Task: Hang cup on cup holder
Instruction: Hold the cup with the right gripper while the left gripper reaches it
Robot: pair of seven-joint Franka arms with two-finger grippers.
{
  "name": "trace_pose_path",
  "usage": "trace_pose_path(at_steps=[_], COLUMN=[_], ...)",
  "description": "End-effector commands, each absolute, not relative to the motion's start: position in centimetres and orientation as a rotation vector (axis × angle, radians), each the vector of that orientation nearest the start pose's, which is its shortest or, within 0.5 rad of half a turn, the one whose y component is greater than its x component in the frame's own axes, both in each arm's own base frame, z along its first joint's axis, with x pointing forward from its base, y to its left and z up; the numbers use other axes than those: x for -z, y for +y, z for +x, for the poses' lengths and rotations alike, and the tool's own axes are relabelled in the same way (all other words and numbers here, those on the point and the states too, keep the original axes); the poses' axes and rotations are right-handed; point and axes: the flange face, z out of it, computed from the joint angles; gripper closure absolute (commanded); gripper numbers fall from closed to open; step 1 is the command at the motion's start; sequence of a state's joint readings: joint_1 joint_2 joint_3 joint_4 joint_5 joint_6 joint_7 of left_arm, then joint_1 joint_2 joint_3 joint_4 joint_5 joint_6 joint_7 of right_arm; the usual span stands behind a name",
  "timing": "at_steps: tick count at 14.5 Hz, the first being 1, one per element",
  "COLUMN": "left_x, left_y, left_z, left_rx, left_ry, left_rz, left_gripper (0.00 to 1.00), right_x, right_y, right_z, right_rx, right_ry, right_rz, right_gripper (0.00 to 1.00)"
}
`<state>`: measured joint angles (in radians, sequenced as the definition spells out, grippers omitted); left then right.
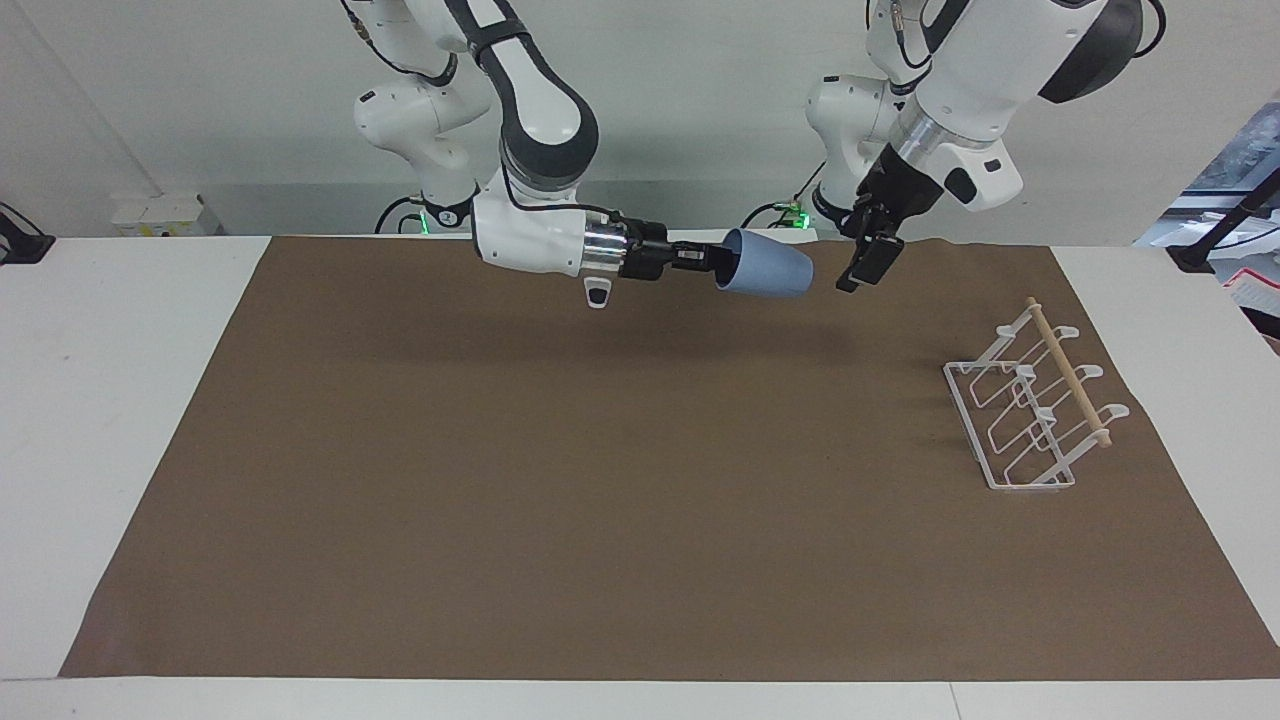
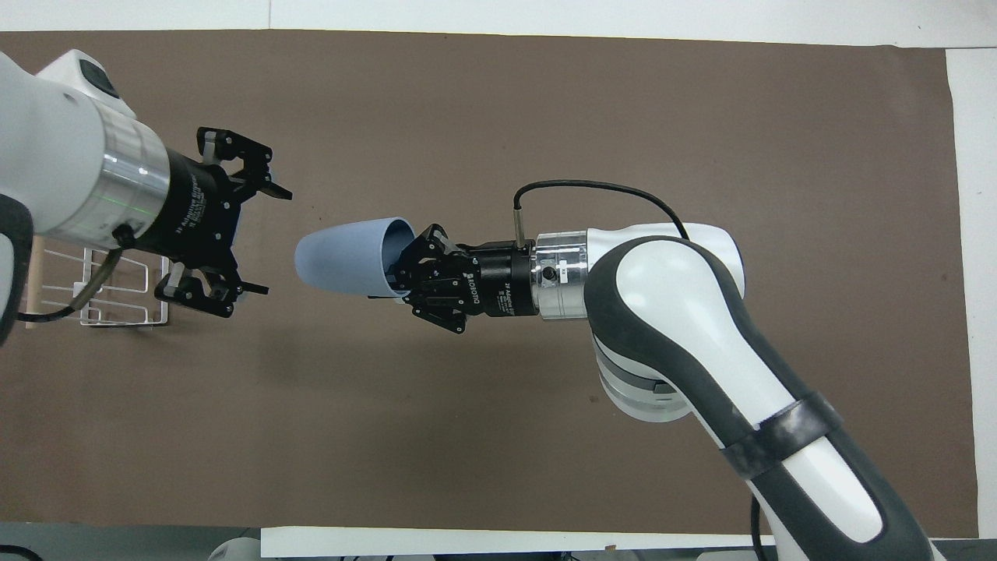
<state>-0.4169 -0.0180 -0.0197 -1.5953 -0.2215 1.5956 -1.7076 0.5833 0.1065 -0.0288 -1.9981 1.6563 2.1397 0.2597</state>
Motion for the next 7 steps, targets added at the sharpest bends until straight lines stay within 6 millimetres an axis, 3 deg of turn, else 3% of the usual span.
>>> trace_pose_path(at_steps=[1,7], left_x=[-61.7,-58.0], left_y=[-26.4,-27.1], left_z=[47.0,48.0], left_rx=[-0.371,-0.44], left_ry=[-2.009,-2.15], left_rz=[-2.573,-2.547], left_gripper=[0.0,0.0], right_x=[-45.3,-45.4], right_y=[35.6,35.5], right_z=[49.6,49.7], right_rx=[-0.555,-0.553], right_ry=[0.686,0.686], right_rz=[-1.673,-1.672], right_gripper=[1.0,1.0])
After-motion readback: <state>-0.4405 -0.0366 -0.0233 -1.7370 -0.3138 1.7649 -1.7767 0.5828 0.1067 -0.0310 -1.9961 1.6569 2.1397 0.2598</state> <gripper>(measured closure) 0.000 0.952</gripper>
